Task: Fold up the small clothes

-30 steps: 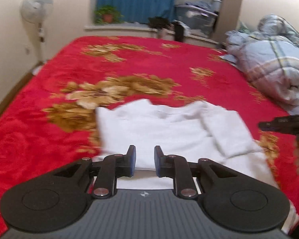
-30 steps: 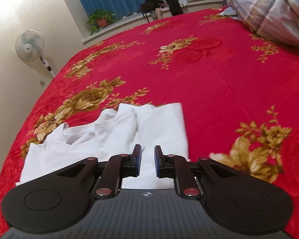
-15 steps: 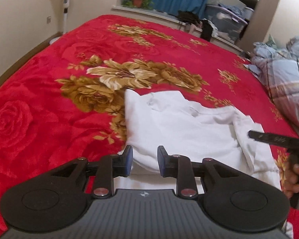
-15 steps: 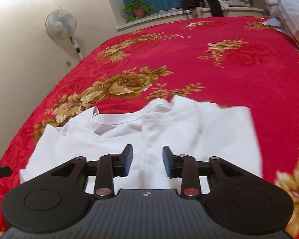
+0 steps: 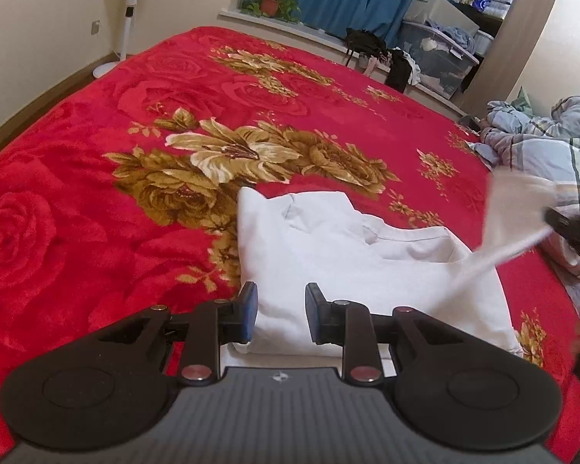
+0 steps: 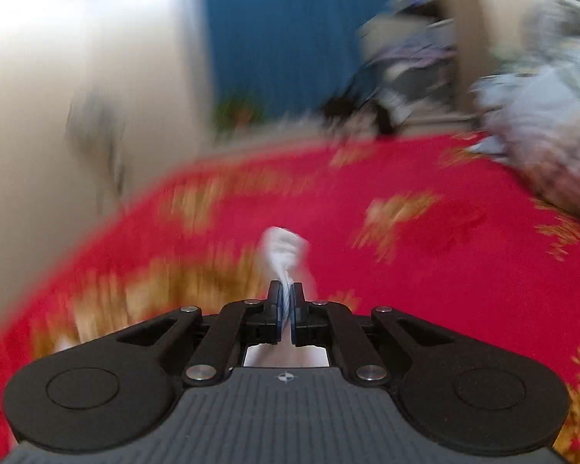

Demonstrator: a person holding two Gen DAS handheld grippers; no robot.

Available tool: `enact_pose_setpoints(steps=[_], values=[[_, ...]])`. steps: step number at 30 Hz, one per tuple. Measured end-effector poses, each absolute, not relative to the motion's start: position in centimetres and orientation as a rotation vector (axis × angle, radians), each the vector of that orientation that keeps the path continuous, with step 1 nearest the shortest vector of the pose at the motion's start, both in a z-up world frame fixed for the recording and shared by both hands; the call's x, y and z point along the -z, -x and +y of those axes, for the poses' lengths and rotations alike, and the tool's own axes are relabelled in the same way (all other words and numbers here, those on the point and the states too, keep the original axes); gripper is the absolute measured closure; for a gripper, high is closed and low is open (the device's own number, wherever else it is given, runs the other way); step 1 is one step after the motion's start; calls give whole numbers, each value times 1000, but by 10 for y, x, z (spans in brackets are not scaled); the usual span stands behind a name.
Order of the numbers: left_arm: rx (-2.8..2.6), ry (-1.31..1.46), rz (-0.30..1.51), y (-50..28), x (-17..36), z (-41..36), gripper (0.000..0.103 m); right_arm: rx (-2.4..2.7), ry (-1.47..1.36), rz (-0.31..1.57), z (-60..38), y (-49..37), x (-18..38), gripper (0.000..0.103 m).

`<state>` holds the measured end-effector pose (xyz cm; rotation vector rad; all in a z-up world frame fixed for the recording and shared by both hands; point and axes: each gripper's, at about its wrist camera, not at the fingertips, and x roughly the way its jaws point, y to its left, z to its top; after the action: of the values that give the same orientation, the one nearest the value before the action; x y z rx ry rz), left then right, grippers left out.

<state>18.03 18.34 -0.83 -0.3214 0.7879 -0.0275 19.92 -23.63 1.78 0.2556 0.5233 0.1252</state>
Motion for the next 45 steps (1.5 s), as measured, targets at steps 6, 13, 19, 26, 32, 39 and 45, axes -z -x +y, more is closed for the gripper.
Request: enact_pose_setpoints(steps=[6, 13, 19, 26, 32, 39, 45], values=[[38, 301, 821, -186, 17, 176, 68, 23, -492, 812, -323, -185, 39, 89], [13, 369, 879, -193, 39, 184, 67, 57, -554, 879, -357, -188, 75, 70], [11, 436, 869, -199, 47, 192, 67, 33, -595, 932, -367, -205, 87, 60], [15, 461, 826, -208, 49, 190, 60, -80, -417, 917, -336, -212, 74, 99], [-22, 441, 840, -219, 60, 195, 61, -156, -496, 685, -341, -197, 28, 100], [-40, 408, 850, -211, 62, 208, 98, -75, -470, 886, -352, -204, 54, 99], [-162, 548, 858, -202, 65, 238, 103, 40, -420, 1061, -353, -206, 85, 100]])
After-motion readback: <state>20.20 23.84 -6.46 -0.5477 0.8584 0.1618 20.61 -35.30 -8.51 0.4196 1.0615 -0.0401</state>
